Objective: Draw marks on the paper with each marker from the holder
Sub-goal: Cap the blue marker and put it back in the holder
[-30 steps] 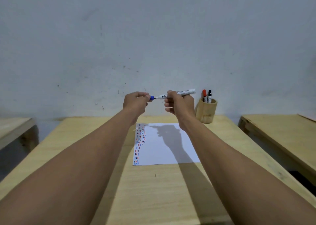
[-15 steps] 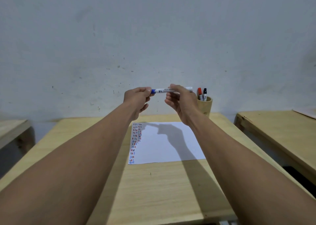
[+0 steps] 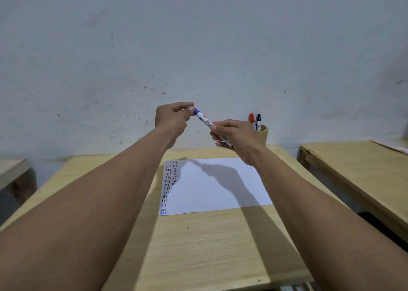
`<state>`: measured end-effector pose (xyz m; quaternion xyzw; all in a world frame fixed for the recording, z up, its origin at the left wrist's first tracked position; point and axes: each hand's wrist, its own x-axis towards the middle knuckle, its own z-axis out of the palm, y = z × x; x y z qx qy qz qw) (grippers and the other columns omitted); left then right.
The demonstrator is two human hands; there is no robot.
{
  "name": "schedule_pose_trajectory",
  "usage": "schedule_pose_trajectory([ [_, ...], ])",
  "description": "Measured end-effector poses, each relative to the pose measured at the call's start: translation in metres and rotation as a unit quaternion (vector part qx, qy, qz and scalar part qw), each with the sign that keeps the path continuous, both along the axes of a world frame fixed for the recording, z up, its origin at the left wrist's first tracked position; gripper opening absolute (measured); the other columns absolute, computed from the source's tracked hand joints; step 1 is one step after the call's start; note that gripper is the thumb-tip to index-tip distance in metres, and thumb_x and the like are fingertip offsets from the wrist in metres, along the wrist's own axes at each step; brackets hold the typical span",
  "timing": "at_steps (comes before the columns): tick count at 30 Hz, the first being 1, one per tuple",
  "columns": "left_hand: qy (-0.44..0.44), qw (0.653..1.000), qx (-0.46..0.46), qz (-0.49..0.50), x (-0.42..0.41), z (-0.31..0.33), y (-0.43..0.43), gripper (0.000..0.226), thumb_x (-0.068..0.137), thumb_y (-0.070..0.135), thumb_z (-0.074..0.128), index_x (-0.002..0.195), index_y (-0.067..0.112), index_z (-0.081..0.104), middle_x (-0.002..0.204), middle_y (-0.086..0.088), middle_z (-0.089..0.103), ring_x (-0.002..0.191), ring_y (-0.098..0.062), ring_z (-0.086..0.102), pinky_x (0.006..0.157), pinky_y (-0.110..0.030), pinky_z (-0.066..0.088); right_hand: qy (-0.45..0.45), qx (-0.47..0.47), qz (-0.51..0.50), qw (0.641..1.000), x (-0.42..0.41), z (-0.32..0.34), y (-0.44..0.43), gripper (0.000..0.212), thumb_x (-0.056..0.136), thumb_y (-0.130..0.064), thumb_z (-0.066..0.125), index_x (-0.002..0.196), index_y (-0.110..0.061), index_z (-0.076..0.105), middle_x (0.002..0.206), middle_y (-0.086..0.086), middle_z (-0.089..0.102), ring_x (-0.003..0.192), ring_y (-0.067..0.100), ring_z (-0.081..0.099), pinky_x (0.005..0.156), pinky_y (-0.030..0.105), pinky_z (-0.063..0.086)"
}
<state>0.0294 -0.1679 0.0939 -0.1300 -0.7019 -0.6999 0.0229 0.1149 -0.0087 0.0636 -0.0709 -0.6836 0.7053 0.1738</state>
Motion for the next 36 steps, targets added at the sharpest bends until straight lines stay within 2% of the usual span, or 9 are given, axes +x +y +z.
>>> schedule_pose_trajectory([
  [4, 0.054, 0.997, -0.054, 0.002, -0.001, 0.003, 0.011, 0.012, 0.089, 0.021, 0.071, 0.098, 0.027, 0.078, 0.095, 0.002, 0.076, 0.084, -0.016, 0.065, 0.083, -0.035, 0.056, -0.003, 0.083, -0.020, 0.996, 0.002, -0.001, 0.006, 0.012, 0.092, -0.017, 0.073, 0.103, -0.014, 0.077, 0.090, 0.008, 0.075, 0.078, 0.015, 0.073, 0.075, 0.031, 0.060],
  [7, 0.082, 0.994, -0.076, 0.004, -0.001, 0.000, 0.023, 0.017, 0.092, 0.024, 0.068, 0.106, 0.028, 0.077, 0.100, -0.002, 0.075, 0.084, -0.017, 0.064, 0.071, -0.025, 0.051, -0.016, 0.150, -0.026, 0.988, 0.004, 0.002, 0.014, 0.009, 0.094, -0.018, 0.069, 0.101, -0.022, 0.074, 0.089, 0.006, 0.075, 0.079, 0.015, 0.070, 0.072, 0.030, 0.052],
  [12, 0.082, 0.994, -0.066, -0.015, -0.001, -0.003, 0.053, 0.037, 0.093, 0.029, 0.062, 0.130, 0.031, 0.063, 0.100, 0.003, 0.076, 0.102, -0.016, 0.067, 0.088, -0.027, 0.049, -0.023, 0.218, -0.065, 0.974, 0.007, 0.010, 0.042, 0.012, 0.097, -0.020, 0.065, 0.107, -0.020, 0.071, 0.099, 0.011, 0.078, 0.082, 0.016, 0.057, 0.073, 0.031, 0.041],
  [17, 0.086, 0.990, -0.108, -0.015, -0.006, -0.015, 0.087, 0.036, 0.096, 0.018, 0.054, 0.129, 0.027, 0.064, 0.107, 0.001, 0.072, 0.096, -0.017, 0.069, 0.070, -0.019, 0.046, -0.018, 0.229, -0.115, 0.966, 0.004, 0.015, 0.082, 0.007, 0.094, -0.018, 0.066, 0.098, -0.020, 0.071, 0.095, 0.008, 0.077, 0.076, 0.018, 0.058, 0.069, 0.030, 0.042],
  [22, 0.092, 0.980, -0.176, -0.033, -0.009, -0.042, 0.128, 0.039, 0.094, 0.021, 0.062, 0.133, 0.021, 0.062, 0.117, 0.000, 0.068, 0.105, -0.019, 0.064, 0.090, -0.026, 0.048, -0.030, 0.232, -0.168, 0.958, -0.008, 0.023, 0.121, 0.014, 0.095, -0.013, 0.066, 0.108, -0.011, 0.070, 0.079, 0.004, 0.068, 0.055, 0.014, 0.056, 0.045, 0.023, 0.042],
  [27, 0.072, 0.968, -0.225, -0.082, -0.018, -0.070, 0.169, 0.070, 0.082, 0.024, 0.078, 0.146, 0.018, 0.048, 0.137, -0.007, 0.059, 0.122, -0.023, 0.058, 0.100, -0.036, 0.049, -0.022, 0.239, -0.206, 0.948, -0.029, 0.024, 0.148, 0.016, 0.091, -0.014, 0.069, 0.107, -0.014, 0.067, 0.096, 0.005, 0.071, 0.074, 0.015, 0.064, 0.060, 0.026, 0.045],
  [32, 0.043, 0.961, -0.246, -0.116, -0.024, -0.090, 0.197, 0.098, 0.074, 0.035, 0.084, 0.154, 0.015, 0.031, 0.149, -0.011, 0.048, 0.133, -0.026, 0.049, 0.097, -0.031, 0.041, -0.017, 0.244, -0.221, 0.944, -0.046, 0.022, 0.164, 0.014, 0.089, -0.013, 0.069, 0.103, -0.014, 0.068, 0.086, -0.004, 0.071, 0.076, 0.009, 0.066, 0.064, 0.025, 0.047],
  [34, 0.034, 0.960, -0.244, -0.130, -0.025, -0.097, 0.206, 0.097, 0.074, 0.041, 0.083, 0.152, 0.016, 0.031, 0.145, -0.007, 0.052, 0.128, -0.026, 0.053, 0.095, -0.032, 0.045, -0.028, 0.259, -0.220, 0.940, -0.051, 0.018, 0.168, 0.011, 0.089, -0.013, 0.070, 0.100, -0.016, 0.068, 0.085, -0.003, 0.071, 0.079, 0.011, 0.068, 0.063, 0.023, 0.047],
  [36, 0.043, 0.961, -0.243, -0.128, -0.025, -0.106, 0.214, 0.085, 0.073, 0.041, 0.081, 0.143, 0.017, 0.041, 0.133, -0.003, 0.060, 0.114, -0.023, 0.060, 0.091, -0.035, 0.051, -0.038, 0.262, -0.217, 0.939, -0.055, 0.011, 0.172, 0.008, 0.091, -0.008, 0.068, 0.095, -0.014, 0.067, 0.078, -0.005, 0.069, 0.068, 0.001, 0.069, 0.054, 0.015, 0.046],
])
